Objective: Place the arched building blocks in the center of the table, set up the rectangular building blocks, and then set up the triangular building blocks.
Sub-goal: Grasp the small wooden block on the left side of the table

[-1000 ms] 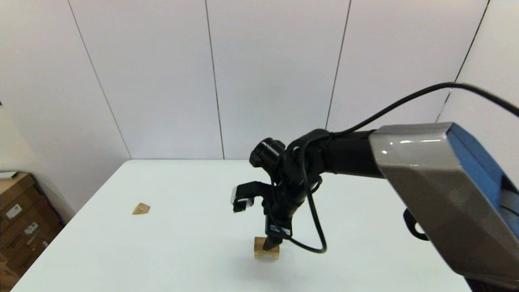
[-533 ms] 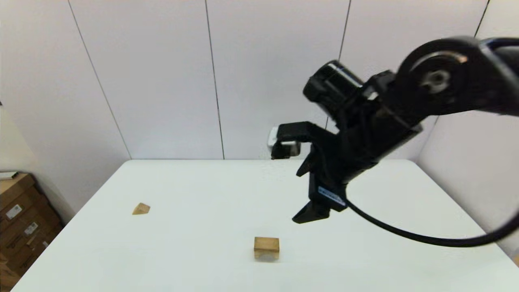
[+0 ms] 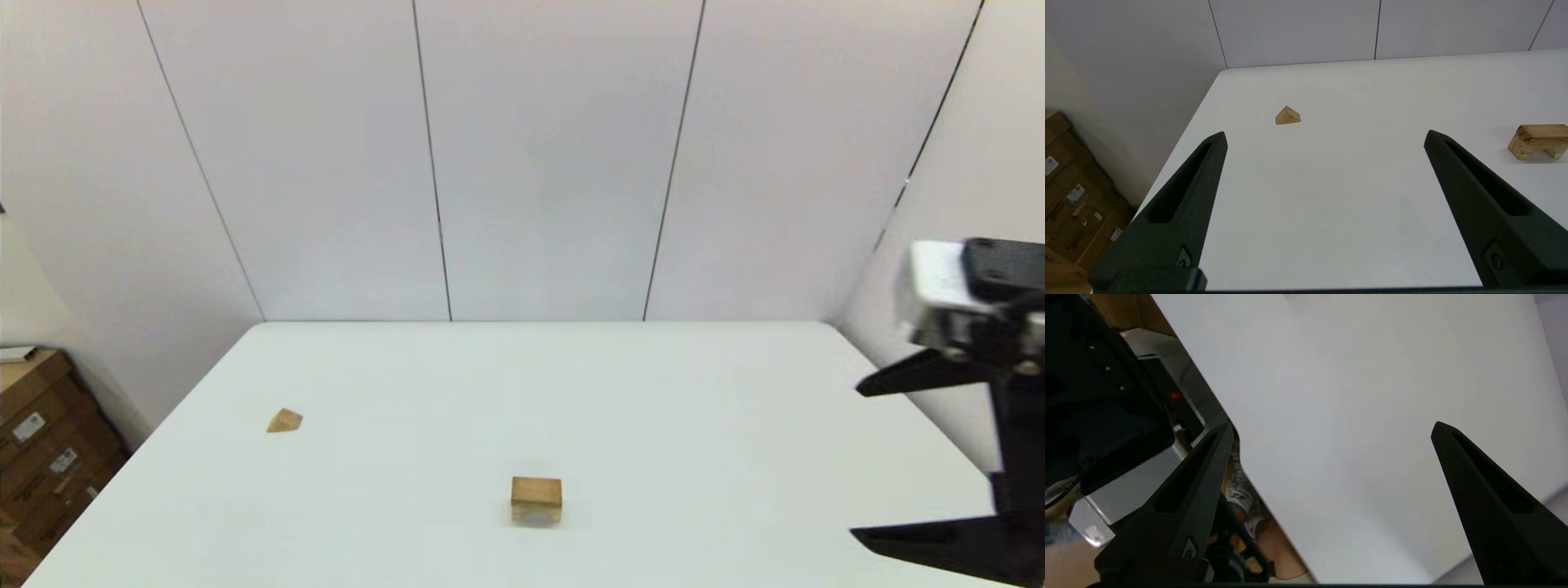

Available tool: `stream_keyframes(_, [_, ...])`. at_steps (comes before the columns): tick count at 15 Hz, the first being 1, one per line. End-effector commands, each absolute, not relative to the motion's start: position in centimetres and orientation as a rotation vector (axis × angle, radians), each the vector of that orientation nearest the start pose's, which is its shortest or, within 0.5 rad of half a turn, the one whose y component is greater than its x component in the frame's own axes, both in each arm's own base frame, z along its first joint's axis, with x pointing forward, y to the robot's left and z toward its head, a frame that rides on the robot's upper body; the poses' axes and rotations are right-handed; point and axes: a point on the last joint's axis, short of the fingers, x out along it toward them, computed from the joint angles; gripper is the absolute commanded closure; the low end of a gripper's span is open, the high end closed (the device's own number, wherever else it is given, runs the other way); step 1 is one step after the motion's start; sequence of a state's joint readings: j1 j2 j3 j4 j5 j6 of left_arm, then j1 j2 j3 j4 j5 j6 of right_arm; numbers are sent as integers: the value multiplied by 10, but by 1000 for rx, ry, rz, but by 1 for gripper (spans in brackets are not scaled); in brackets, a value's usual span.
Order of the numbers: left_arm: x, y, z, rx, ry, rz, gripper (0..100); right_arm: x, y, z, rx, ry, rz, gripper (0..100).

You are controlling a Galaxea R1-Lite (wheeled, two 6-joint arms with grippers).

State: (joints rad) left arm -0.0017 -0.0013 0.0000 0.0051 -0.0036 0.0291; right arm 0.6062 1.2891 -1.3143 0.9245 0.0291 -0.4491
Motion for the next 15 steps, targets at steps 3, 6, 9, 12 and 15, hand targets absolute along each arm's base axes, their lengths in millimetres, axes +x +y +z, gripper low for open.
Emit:
stream_keyframes(3, [-23,0,75,29,5,-5,0,12,7,247,-480,584,583,0])
stream_keyframes(6, [-23,0,75,29,5,-5,0,-15,-5,220,-419,493,516,0])
stream_keyframes(9, [-23,0,75,29,6,-5,0,-36,-11,203,-359,448,455,0])
stream_keyframes(12, [-23,0,75,29,5,-5,0,-52,-10,197,-313,398,361,0])
stream_keyframes(15, [-23,0,75,29,5,-5,0,-65,-7,185,-283,356,322,0])
